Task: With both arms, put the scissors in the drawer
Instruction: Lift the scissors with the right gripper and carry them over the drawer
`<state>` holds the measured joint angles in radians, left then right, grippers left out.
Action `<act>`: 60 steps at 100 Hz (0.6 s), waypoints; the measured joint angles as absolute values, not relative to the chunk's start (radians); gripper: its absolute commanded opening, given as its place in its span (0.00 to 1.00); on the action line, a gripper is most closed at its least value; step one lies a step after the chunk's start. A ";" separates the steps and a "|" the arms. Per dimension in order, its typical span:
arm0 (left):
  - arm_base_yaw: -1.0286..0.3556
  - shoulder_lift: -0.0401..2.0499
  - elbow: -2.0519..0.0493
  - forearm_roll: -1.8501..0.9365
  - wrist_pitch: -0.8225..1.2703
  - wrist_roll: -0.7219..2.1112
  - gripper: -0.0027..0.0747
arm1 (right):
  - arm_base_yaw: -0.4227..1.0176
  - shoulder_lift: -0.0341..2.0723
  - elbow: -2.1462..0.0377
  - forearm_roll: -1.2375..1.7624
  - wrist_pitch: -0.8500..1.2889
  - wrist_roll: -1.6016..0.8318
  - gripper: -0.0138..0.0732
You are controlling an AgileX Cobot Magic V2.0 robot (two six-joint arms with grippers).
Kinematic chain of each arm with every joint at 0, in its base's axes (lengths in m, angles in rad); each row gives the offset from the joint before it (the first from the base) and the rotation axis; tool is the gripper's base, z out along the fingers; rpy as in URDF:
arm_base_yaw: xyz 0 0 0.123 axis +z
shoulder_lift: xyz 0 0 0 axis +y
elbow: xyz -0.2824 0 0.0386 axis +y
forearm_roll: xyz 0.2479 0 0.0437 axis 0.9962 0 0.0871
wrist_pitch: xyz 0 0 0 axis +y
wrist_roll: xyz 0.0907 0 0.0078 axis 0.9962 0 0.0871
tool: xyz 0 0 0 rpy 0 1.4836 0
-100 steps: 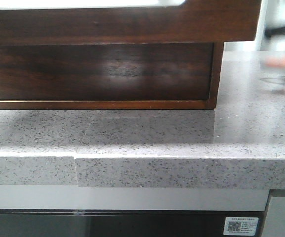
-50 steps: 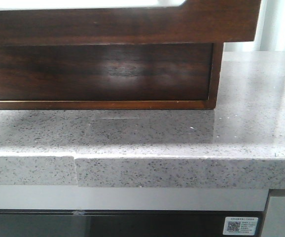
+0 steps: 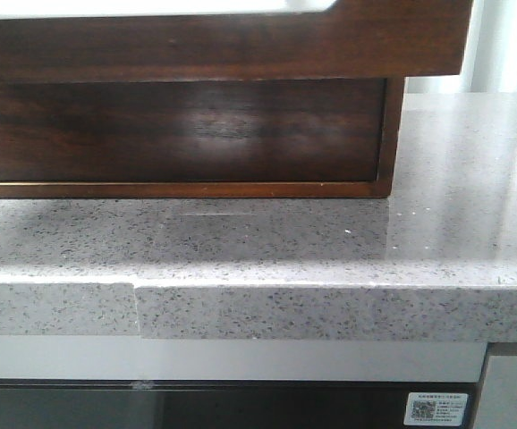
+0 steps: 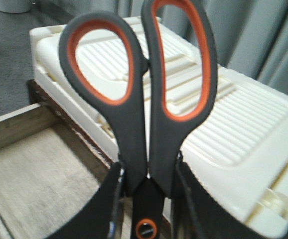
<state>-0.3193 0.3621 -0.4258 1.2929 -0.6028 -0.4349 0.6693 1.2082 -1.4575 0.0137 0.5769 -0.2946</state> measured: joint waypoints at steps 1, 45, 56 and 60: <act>-0.319 0.362 -0.426 1.293 -0.603 -0.435 0.32 | 0.674 1.211 -1.457 0.014 0.574 -0.297 0.07; -0.319 0.362 -0.426 1.291 -0.603 -0.436 0.32 | 0.784 1.436 -1.457 0.014 0.603 -0.396 0.07; -0.319 0.362 -0.426 1.291 -0.603 -0.436 0.32 | 0.793 1.462 -1.457 0.014 0.620 -0.432 0.07; -0.319 0.362 -0.426 1.291 -0.603 -0.436 0.32 | 0.793 1.469 -1.457 0.014 0.627 -0.445 0.07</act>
<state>-0.3193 0.3621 -0.4258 1.2906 -0.6028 -0.4356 0.7932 1.4694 -1.4575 0.0137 0.6268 -0.4452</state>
